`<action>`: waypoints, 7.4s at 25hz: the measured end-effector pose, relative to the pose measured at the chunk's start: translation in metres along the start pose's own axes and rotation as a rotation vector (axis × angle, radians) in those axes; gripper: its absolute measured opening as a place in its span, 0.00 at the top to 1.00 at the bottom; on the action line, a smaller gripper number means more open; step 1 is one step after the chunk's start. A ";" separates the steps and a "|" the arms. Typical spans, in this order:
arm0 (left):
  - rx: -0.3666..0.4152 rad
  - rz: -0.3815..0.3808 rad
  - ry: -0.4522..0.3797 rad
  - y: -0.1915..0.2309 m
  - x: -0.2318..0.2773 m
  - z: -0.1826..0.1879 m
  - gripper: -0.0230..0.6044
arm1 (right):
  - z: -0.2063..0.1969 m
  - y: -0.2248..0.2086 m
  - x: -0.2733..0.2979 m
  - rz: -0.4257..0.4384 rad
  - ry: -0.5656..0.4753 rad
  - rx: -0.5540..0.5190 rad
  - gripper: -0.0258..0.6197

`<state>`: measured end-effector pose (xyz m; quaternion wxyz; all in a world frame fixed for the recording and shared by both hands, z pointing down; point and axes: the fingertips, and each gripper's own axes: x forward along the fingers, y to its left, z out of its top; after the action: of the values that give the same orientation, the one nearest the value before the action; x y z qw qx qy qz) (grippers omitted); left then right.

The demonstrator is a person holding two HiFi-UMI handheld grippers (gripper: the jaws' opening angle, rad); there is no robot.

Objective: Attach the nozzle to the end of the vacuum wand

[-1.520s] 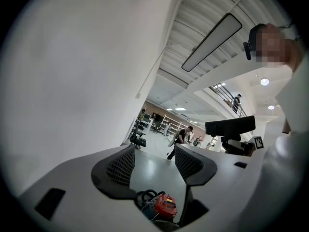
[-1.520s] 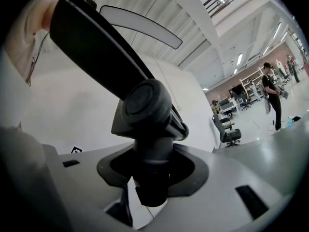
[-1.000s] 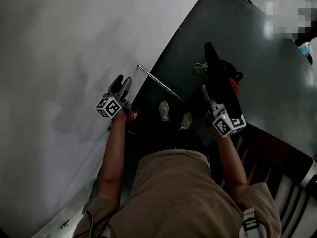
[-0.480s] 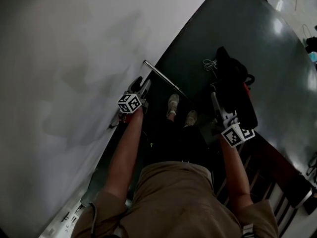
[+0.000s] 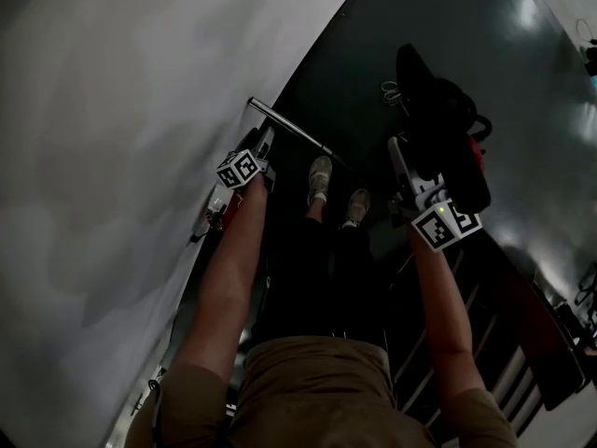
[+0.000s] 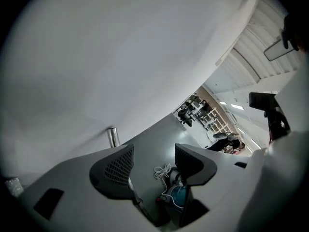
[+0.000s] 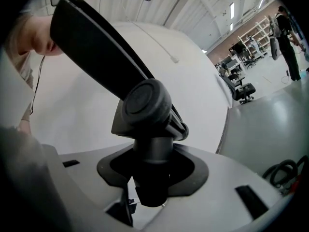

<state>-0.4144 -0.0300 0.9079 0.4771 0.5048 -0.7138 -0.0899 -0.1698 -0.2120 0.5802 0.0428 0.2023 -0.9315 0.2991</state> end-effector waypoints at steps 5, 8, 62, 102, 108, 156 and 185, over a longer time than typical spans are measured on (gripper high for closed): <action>-0.095 0.028 0.025 0.050 0.045 -0.028 0.54 | -0.080 -0.034 0.039 0.022 0.096 0.013 0.69; -0.105 0.048 0.055 0.074 0.067 -0.046 0.54 | -0.125 -0.054 0.044 -0.001 0.128 0.034 0.69; 0.993 -0.976 0.202 -0.579 -0.067 -0.229 0.71 | 0.078 -0.143 -0.474 -0.543 -0.287 -0.053 0.69; 1.161 -1.402 0.397 -0.718 -0.174 -0.456 0.71 | 0.076 -0.082 -0.574 -0.835 -0.302 -0.169 0.70; 1.171 -1.413 0.419 -0.722 -0.178 -0.466 0.71 | 0.074 -0.083 -0.572 -0.863 -0.270 -0.239 0.70; 1.228 -1.550 0.430 -0.706 -0.192 -0.470 0.73 | 0.060 -0.071 -0.576 -0.808 -0.442 -0.223 0.70; 1.287 -1.534 0.546 -0.692 -0.195 -0.465 0.73 | 0.041 -0.073 -0.564 -0.869 -0.486 -0.179 0.71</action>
<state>0.3900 -0.0367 0.6167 0.0776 0.9860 0.0187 0.1462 0.3765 -0.0912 0.4728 -0.0377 0.6307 -0.7663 0.1166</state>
